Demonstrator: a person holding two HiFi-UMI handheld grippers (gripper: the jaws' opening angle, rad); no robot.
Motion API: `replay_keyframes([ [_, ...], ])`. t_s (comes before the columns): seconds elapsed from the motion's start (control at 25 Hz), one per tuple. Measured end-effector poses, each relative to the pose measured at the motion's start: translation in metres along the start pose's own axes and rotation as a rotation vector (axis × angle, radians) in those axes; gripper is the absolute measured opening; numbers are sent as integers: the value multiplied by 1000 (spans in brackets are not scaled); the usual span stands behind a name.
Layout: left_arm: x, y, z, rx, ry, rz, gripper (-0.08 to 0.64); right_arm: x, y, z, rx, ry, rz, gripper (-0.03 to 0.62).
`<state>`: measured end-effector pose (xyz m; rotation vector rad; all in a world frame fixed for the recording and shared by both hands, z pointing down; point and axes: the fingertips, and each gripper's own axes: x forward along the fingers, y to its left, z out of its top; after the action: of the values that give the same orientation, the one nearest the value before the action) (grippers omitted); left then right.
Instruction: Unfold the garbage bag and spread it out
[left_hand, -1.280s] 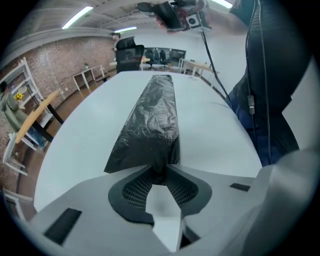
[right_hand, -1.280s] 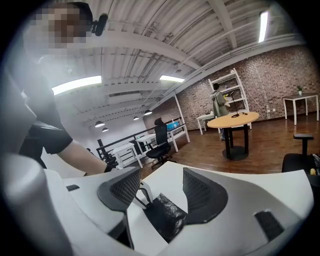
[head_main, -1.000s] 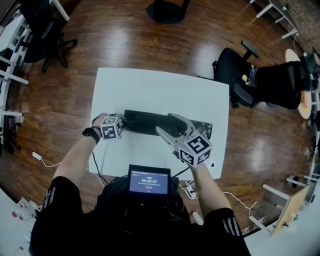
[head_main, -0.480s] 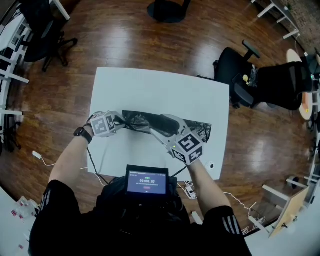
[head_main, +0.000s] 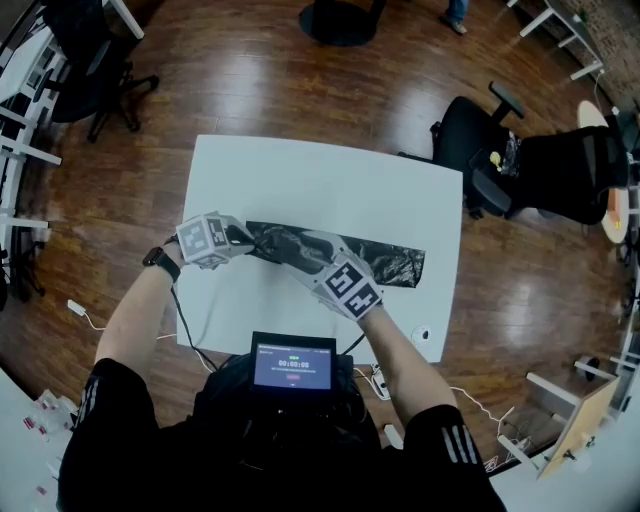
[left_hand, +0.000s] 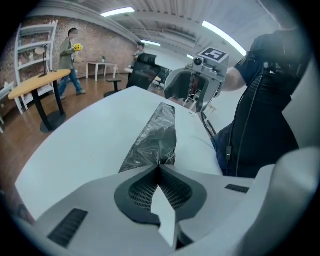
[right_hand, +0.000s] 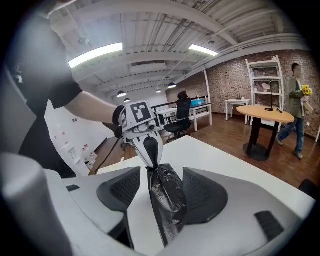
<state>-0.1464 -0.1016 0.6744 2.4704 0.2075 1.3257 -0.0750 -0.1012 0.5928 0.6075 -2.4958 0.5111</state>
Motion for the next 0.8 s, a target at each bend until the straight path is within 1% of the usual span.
replay_keyframes([
  [0.04, -1, -1, 0, -3, 1, -2, 0, 4, 2, 0, -10, 2, 5, 257],
  [0.16, -4, -3, 2, -9, -10, -3, 0, 18, 8, 1, -46, 13, 29, 164],
  [0.24, -5, -4, 6, -16, -29, -5, 0, 28, 16, -1, -91, 44, 60, 139],
  [0.36, -7, -6, 12, -24, -54, -9, 0, 47, 27, -7, -168, 118, 100, 129],
  [0.44, -9, -8, 15, -21, -61, -9, 0, 59, 27, -14, -199, 168, 103, 107],
  [0.52, -8, -9, 16, -16, -65, -7, 0, 69, 25, -22, -204, 206, 99, 94],
  [0.68, -7, -11, 16, -20, -71, -8, 0, 81, 24, -34, -210, 266, 112, 92],
  [0.8, -8, -13, 17, -18, -75, -3, 0, 84, 26, -42, -218, 291, 120, 69],
])
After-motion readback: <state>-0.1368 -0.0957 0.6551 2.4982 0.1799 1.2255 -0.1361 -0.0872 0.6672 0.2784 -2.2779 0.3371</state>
